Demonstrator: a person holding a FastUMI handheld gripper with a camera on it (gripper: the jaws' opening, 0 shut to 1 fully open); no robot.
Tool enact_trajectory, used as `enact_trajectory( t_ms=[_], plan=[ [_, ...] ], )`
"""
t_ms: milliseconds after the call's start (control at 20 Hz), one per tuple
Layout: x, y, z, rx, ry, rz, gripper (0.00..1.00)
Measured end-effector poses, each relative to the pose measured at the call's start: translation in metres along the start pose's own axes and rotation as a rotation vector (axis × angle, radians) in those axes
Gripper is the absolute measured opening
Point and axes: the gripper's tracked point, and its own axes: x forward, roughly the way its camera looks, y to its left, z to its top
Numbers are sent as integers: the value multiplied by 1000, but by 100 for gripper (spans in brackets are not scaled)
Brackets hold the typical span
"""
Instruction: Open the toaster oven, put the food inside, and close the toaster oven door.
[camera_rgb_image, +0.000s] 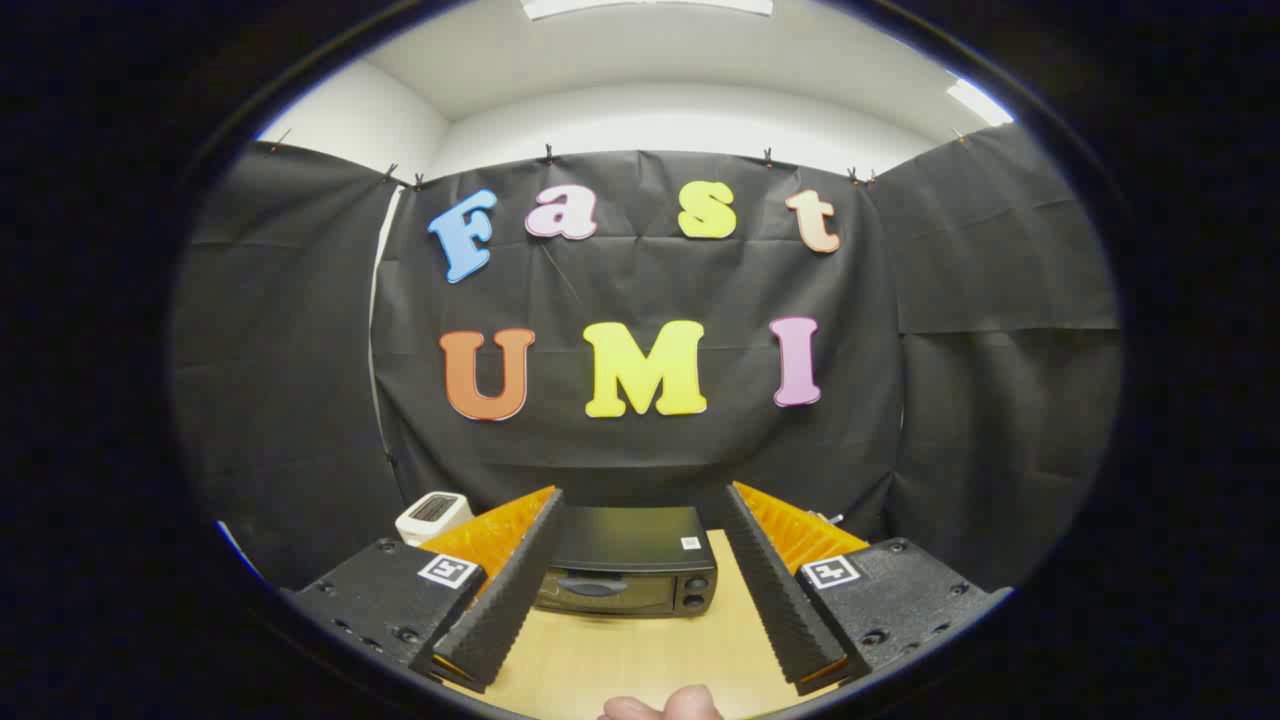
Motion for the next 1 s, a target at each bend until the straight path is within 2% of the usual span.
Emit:
enact_trajectory(
  t_ms=[1000],
  plan=[
    [11, -11, -11, 61, 41, -5, 100]
  ],
)
